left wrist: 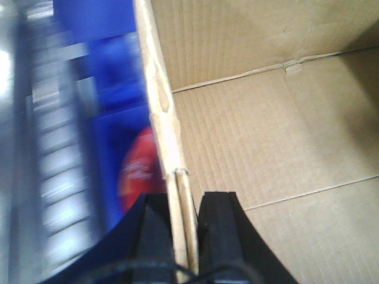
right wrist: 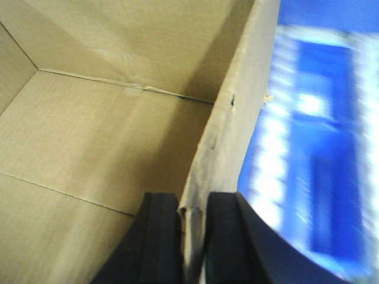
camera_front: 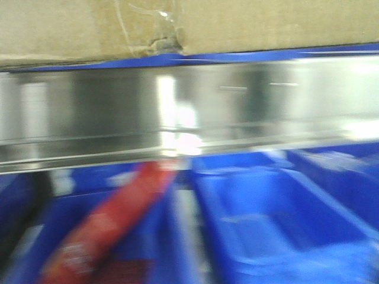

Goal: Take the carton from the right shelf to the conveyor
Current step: 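Hold the carton in both grippers while the base drives to the conveyor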

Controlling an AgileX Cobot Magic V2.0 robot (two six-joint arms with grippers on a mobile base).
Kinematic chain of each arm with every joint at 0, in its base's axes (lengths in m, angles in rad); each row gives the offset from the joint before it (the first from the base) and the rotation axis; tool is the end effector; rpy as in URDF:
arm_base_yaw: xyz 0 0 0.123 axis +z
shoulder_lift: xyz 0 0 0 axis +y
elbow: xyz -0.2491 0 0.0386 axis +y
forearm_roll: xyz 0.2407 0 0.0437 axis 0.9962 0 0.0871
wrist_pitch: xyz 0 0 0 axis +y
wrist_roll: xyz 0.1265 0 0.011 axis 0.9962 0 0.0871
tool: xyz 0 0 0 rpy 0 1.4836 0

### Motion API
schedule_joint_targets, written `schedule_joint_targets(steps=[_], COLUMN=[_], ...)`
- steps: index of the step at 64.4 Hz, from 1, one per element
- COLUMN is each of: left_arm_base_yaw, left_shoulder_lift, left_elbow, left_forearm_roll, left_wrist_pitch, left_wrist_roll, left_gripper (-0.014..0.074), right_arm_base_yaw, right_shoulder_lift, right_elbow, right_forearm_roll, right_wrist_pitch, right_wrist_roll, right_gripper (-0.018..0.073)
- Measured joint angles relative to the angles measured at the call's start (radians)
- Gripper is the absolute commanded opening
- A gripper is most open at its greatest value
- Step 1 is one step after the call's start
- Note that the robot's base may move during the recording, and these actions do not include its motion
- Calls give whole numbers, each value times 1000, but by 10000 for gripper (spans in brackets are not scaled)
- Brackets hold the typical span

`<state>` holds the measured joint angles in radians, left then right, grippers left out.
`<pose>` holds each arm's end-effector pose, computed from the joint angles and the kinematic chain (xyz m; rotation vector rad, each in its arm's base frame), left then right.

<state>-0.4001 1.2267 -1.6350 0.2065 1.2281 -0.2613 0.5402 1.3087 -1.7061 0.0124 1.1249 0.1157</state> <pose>0.2389 -0.0744 0.4235 0.1385 2.2772 -0.0860 0.2390 0.1450 0.4311 -0.4716 2.1870 0.3764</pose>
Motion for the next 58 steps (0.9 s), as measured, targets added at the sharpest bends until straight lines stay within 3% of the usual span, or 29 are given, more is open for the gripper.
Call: schedule_joint_targets(steps=[58], left_arm_base_yaw=[0], left_shoulder_lift=[0], left_elbow=[0], left_forearm_roll=[0], left_wrist_pitch=[0], left_wrist_roll=[0], left_gripper=[-19], right_arm_base_yaw=[0], right_shoulder_lift=[0], right_elbow=[0], right_forearm_roll=[0], right_wrist_pitch=[-4], right_wrist_roll=[0], right_gripper=[-61])
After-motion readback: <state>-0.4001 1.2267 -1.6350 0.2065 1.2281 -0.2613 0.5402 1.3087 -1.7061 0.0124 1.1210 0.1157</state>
